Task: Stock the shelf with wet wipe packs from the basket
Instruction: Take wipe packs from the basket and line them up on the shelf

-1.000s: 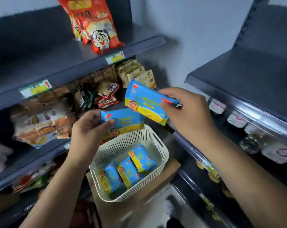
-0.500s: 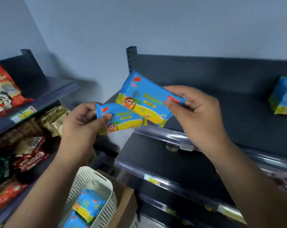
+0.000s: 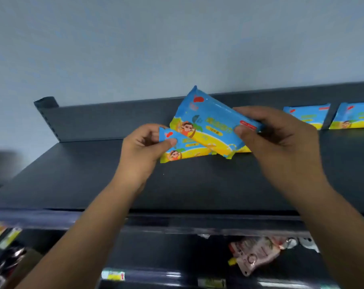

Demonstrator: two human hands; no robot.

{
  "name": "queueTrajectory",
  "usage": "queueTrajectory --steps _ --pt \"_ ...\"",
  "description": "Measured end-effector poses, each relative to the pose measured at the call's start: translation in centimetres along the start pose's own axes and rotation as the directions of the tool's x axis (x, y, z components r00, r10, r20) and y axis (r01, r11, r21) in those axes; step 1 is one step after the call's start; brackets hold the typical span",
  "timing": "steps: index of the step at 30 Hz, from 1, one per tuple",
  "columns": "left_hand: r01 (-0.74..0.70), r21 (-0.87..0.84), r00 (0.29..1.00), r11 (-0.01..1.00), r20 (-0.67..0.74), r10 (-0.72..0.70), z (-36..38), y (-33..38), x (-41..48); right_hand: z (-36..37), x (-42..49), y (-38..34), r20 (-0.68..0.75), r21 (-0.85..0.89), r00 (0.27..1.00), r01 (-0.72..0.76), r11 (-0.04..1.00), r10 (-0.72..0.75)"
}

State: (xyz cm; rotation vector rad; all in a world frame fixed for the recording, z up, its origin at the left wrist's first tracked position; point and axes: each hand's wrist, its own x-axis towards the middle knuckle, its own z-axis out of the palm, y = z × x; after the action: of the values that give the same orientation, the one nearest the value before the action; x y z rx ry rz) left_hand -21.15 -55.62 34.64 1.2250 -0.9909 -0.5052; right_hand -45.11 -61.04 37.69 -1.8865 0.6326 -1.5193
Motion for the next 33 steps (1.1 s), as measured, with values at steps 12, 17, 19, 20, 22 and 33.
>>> queueTrajectory --steps 12,17,19,20,22,33 --pt "0.087 0.185 0.983 0.979 0.144 -0.115 13.4 -3.9 4.1 -10.1 3.1 5.6 -0.067 -0.140 0.996 -0.074 0.987 0.065" --pt "-0.022 0.406 0.995 0.913 0.096 -0.019 13.7 -4.6 4.2 -10.3 3.7 7.1 -0.012 -0.168 0.994 -0.112 0.979 0.111" --pt "-0.067 0.488 0.996 0.871 0.079 0.032 13.6 -4.8 4.3 -10.3 4.3 7.6 0.034 -0.210 0.990 -0.126 0.970 0.136" --pt "-0.079 0.512 0.996 0.856 0.076 0.047 13.5 -4.8 4.3 -10.4 4.6 7.8 0.059 -0.245 0.988 -0.125 0.961 0.144" --pt "-0.100 0.534 0.994 0.840 0.087 0.063 13.2 -4.8 4.3 -10.4 5.2 8.1 0.109 -0.308 0.981 -0.122 0.944 0.162" --pt "-0.173 0.575 0.982 0.800 0.168 0.092 11.2 -4.7 5.6 -7.6 6.2 10.4 0.323 -0.479 0.919 -0.047 0.877 0.226"
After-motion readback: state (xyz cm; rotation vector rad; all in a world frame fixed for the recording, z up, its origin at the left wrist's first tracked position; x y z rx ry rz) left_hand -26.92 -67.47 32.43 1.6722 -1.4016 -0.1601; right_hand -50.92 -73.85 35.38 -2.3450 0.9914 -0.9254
